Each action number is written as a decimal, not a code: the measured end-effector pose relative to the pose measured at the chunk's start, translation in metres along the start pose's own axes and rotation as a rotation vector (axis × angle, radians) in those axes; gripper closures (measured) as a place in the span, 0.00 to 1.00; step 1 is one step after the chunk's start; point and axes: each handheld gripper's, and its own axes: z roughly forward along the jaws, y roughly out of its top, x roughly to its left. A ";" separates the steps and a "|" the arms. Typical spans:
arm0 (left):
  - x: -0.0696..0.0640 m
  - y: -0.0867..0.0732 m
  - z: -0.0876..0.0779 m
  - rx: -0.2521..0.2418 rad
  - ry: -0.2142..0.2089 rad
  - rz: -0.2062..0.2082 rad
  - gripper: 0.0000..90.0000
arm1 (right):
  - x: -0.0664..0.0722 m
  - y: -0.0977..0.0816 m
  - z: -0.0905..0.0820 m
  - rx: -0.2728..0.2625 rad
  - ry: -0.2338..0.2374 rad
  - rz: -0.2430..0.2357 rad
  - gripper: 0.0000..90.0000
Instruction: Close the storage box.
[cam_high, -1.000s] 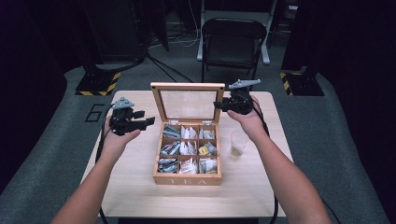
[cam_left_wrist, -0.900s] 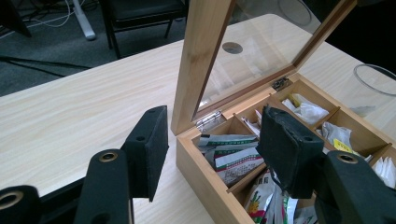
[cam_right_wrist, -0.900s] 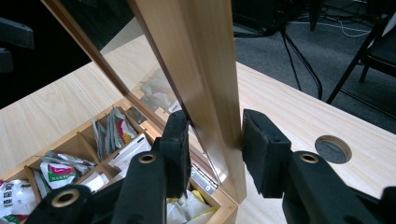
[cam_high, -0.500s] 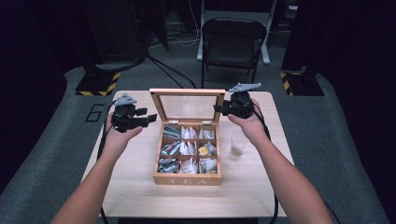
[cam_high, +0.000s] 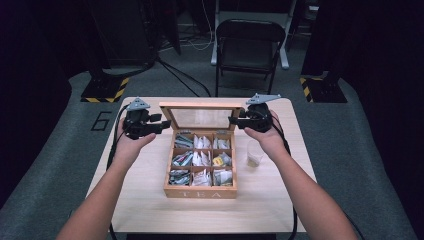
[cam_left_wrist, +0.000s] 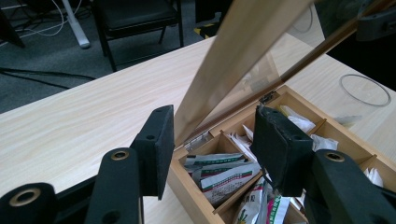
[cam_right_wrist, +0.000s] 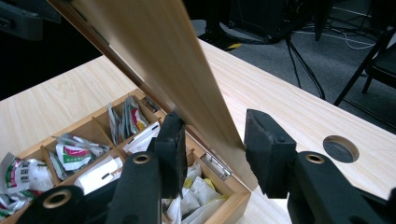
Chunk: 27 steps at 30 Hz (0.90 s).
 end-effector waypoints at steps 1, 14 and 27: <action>0.000 0.001 0.000 -0.001 -0.001 0.002 0.54 | 0.001 -0.001 -0.001 0.001 -0.002 -0.004 0.65; -0.011 0.006 -0.006 -0.010 -0.009 0.056 0.65 | 0.013 -0.008 -0.005 0.014 -0.011 -0.069 0.63; -0.016 -0.002 -0.009 -0.023 -0.005 0.076 0.65 | 0.016 -0.018 -0.018 -0.026 0.019 -0.037 0.60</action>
